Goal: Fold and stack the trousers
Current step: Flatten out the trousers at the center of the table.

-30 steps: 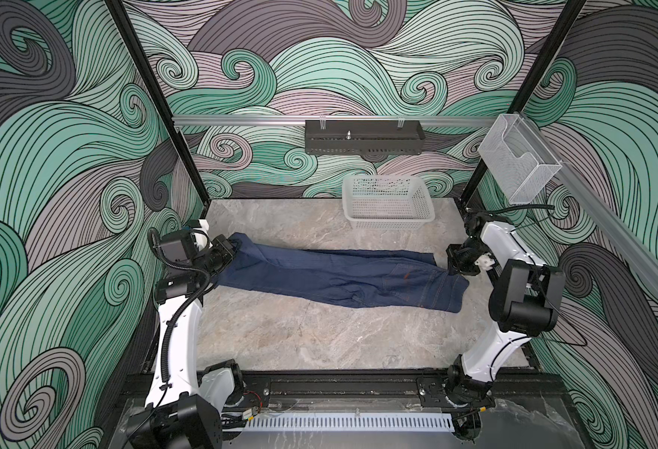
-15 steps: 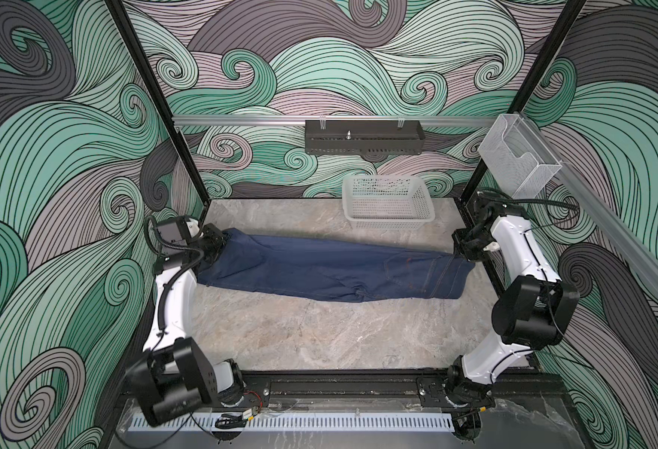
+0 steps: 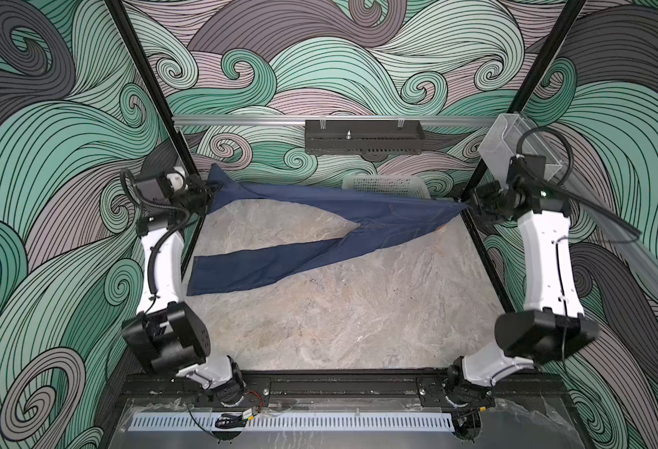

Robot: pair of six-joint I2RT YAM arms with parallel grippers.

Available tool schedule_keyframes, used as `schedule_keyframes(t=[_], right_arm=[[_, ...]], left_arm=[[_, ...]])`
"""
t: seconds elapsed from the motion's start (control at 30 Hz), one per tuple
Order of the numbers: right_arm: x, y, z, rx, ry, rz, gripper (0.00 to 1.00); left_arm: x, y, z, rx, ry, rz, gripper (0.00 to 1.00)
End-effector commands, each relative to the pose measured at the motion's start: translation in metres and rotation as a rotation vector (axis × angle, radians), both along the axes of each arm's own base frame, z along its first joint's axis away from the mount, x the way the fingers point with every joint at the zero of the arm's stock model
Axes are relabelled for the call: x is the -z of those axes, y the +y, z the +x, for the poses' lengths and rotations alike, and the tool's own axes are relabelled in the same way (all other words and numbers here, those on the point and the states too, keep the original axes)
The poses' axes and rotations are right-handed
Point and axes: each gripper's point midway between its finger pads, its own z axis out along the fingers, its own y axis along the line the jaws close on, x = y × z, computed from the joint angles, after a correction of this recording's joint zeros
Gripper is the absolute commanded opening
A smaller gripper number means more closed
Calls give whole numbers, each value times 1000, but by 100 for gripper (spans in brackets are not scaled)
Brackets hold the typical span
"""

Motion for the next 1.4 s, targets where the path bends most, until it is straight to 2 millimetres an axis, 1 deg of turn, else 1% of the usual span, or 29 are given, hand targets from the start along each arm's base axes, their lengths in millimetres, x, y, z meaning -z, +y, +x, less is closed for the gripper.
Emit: schedule_keyframes(t=[0.0, 0.03, 0.13, 0.23, 0.3, 0.43, 0.57, 0.63, 0.73, 0.77, 0.83, 0.9, 1.0, 1.03, 1.1, 1.13, 1.17, 1.2, 1.37], right_arm=[[55, -38, -38, 102, 61, -82, 0], [78, -39, -51, 111, 95, -74, 0], [130, -42, -92, 124, 207, -64, 0], [167, -45, -129, 152, 299, -85, 0], [181, -46, -150, 166, 338, -115, 0], [204, -51, -196, 222, 431, -196, 0], [221, -54, -229, 266, 465, -264, 0], [230, -53, -242, 281, 472, -282, 0], [245, -48, -254, 303, 477, -262, 0], [249, -46, -254, 303, 472, -246, 0], [251, -39, -244, 292, 433, -191, 0], [244, -35, -226, 284, 377, -138, 0], [222, -33, -200, 266, 317, -77, 0], [213, -35, -194, 265, 309, -77, 0], [203, -39, -191, 270, 315, -88, 0], [202, -41, -193, 276, 324, -101, 0], [203, -43, -196, 286, 332, -111, 0], [207, -44, -202, 297, 349, -122, 0], [243, -41, -241, 319, 462, -165, 0]], left_arm=[[63, 24, -34, -121, 124, -38, 0], [85, 25, -49, -139, 164, -55, 0], [142, 25, -91, -176, 283, -79, 0], [181, 23, -131, -196, 404, -96, 0], [196, 21, -155, -207, 466, -86, 0], [215, 24, -197, -289, 559, -14, 0], [230, 20, -215, -326, 584, 15, 0], [232, 18, -219, -344, 573, 13, 0], [228, 19, -222, -382, 546, 18, 0], [227, 18, -221, -388, 530, 5, 0], [222, 16, -206, -375, 440, -52, 0], [215, 19, -195, -385, 397, -112, 0], [195, 25, -178, -359, 372, -125, 0], [185, 25, -175, -335, 378, -124, 0], [181, 24, -174, -313, 423, -121, 0], [180, 25, -176, -318, 433, -117, 0], [184, 27, -180, -337, 455, -113, 0], [188, 27, -186, -351, 472, -104, 0], [223, 22, -215, -437, 548, -96, 0]])
